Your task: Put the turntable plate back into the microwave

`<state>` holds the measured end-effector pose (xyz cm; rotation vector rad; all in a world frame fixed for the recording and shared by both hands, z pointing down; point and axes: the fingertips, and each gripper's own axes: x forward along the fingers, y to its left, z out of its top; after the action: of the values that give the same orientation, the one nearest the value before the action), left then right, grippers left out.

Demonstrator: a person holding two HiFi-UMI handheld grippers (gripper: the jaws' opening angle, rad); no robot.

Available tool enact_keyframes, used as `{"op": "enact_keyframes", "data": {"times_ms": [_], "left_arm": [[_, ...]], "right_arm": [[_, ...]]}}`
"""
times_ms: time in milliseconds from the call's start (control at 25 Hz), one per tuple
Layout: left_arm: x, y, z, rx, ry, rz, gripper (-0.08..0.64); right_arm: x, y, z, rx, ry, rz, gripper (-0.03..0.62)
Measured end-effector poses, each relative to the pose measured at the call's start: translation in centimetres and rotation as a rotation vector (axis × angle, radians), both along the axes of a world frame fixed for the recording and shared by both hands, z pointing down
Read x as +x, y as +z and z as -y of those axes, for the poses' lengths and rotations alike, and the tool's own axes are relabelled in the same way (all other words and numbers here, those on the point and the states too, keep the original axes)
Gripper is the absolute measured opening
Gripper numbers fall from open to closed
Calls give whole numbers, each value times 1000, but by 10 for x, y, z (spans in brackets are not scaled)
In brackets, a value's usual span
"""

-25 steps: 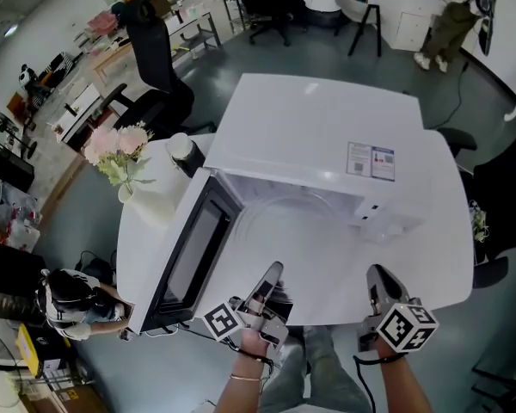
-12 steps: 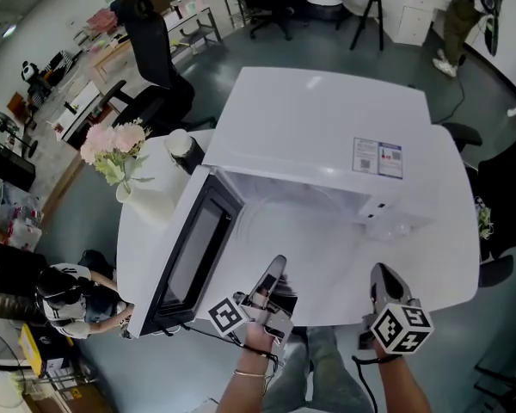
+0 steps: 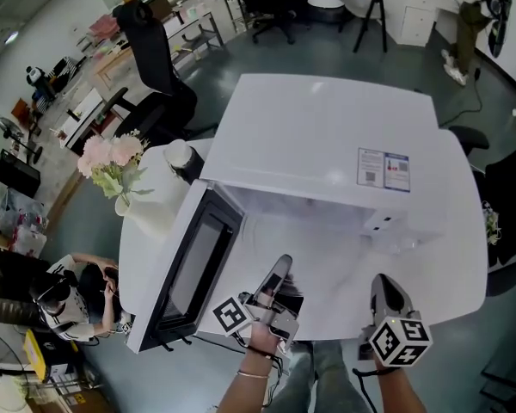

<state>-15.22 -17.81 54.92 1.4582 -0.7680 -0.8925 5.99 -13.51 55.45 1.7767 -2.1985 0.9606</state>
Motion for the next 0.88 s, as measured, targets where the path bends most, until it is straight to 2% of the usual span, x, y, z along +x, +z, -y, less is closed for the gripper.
{"op": "enact_keyframes", "data": {"times_ms": [560, 880], "left_arm": [[9, 2, 44, 2, -4, 19, 35], [16, 5, 64, -17, -26, -2, 35]], "right_arm": [[-1, 16, 13, -18, 9, -51, 9], [4, 16, 16, -22, 3, -75, 9]]}}
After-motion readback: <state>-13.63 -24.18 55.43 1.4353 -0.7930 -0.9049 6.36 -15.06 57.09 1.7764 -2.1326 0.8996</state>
